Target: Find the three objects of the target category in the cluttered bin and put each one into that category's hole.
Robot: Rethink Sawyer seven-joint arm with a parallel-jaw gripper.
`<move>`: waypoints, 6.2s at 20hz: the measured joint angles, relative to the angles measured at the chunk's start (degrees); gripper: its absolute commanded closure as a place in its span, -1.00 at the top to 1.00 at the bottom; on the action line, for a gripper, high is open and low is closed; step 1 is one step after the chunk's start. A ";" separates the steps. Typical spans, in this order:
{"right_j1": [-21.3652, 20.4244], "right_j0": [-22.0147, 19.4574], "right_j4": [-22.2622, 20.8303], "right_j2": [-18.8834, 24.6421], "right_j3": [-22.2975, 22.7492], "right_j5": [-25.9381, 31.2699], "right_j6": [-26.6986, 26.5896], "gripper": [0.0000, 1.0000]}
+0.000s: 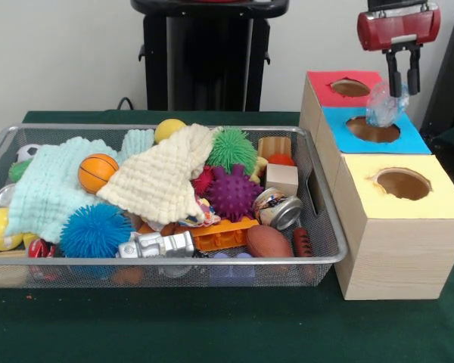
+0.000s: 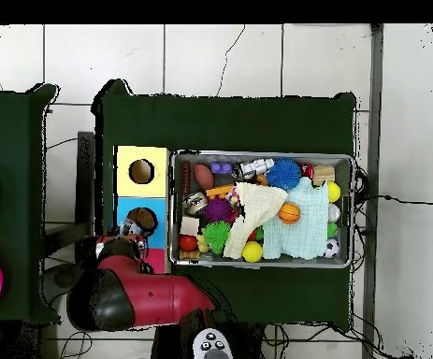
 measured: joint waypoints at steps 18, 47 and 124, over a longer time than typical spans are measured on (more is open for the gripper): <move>1.77 -0.29 0.13 -1.17 0.01 0.01 0.00 1.00; 4.27 8.54 3.97 -11.53 -0.41 0.80 0.00 -1.00; 6.41 14.66 1.68 -18.68 -14.79 19.20 0.00 -1.00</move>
